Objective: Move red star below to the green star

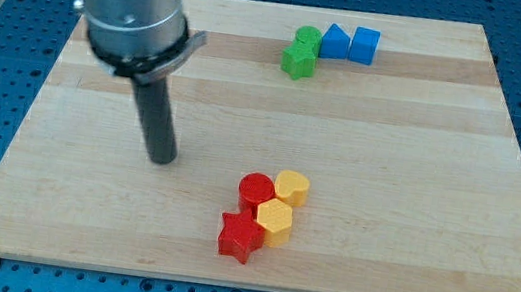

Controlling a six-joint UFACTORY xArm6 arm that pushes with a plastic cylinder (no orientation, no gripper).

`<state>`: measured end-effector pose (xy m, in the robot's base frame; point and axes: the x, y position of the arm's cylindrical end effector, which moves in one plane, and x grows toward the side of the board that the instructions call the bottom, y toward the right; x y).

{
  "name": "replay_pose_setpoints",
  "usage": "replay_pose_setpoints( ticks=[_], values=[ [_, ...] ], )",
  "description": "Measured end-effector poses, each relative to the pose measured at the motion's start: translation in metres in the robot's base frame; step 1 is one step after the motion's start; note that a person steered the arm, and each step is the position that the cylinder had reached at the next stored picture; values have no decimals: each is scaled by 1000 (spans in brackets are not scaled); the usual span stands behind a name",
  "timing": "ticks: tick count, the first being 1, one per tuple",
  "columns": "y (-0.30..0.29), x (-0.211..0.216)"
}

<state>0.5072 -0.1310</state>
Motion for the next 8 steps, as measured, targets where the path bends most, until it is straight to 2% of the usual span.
replay_pose_setpoints(
  ticks=[1, 2, 4, 8],
  values=[
    [0, 68],
    [-1, 109],
    [4, 112],
    [137, 105]
  ],
)
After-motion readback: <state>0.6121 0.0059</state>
